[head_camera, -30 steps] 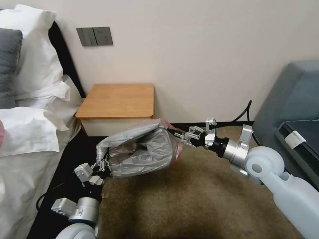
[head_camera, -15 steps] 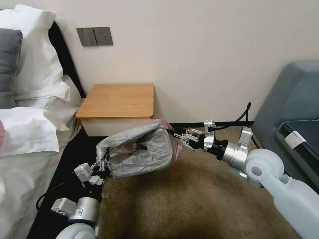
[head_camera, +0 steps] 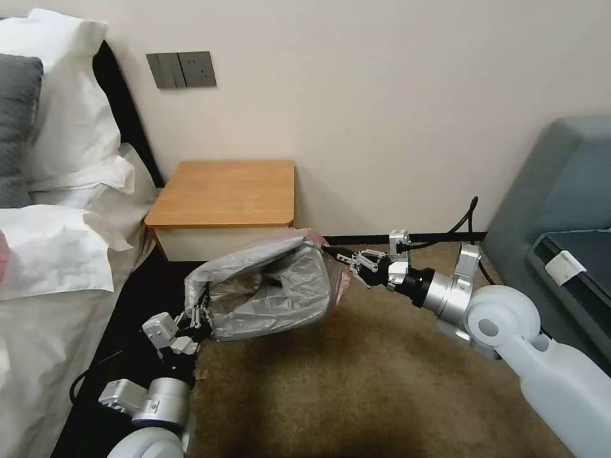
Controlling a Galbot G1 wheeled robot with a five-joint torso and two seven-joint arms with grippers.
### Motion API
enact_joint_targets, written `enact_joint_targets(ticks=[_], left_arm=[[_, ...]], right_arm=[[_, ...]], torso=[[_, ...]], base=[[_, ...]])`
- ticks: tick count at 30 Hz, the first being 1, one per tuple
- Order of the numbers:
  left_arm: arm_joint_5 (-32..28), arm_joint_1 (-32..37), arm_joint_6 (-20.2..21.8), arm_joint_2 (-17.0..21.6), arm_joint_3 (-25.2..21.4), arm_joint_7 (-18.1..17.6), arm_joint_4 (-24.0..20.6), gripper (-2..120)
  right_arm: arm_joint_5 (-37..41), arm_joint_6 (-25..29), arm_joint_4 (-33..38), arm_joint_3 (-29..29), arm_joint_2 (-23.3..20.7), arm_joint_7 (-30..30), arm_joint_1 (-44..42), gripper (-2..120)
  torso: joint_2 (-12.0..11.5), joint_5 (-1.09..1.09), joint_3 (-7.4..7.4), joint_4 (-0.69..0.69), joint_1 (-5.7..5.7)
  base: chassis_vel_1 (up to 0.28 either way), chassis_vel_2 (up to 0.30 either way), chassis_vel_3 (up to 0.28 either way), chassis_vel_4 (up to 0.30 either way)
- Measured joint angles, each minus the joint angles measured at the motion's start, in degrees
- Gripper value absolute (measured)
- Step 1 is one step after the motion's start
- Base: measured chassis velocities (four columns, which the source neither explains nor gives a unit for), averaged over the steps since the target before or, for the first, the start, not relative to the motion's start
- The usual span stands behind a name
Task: Pick up the garbage bag from the table and place it over the trash can.
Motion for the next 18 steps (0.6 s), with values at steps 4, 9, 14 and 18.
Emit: enact_joint_targets(ticks=[4, 9, 14, 18], left_arm=[[0.2, 0.1, 0.0, -0.1, 0.1, 0.1, 0.1, 5], [1.4, 0.3, -0.2, -0.3, 0.3, 0.6, 0.5, 5], [2.6, 0.6, -0.7, -0.5, 0.9, 1.2, 0.6, 5], [3.3, 0.9, -1.0, -0.6, 1.1, 1.6, 0.6, 5]], right_arm=[[0.6, 0.1, 0.1, -0.1, 0.7, 0.9, 0.7, 0], [2.0, 0.2, 0.3, -0.3, 1.7, 2.8, 1.9, 0], [1.8, 0.2, -1.6, -1.4, 2.6, 4.7, 3.1, 0], [0.7, 0.2, -2.7, -1.9, 3.0, 5.3, 3.6, 0]], torso=[[0.0, 0.0, 0.0, 0.0, 0.0], [0.0, 0.0, 0.0, 0.0, 0.0], [0.0, 0.0, 0.0, 0.0, 0.0], [0.0, 0.0, 0.0, 0.0, 0.0]], base=[[0.0, 0.0, 0.0, 0.0], [0.0, 0.0, 0.0, 0.0], [0.0, 0.0, 0.0, 0.0], [0.0, 0.0, 0.0, 0.0]])
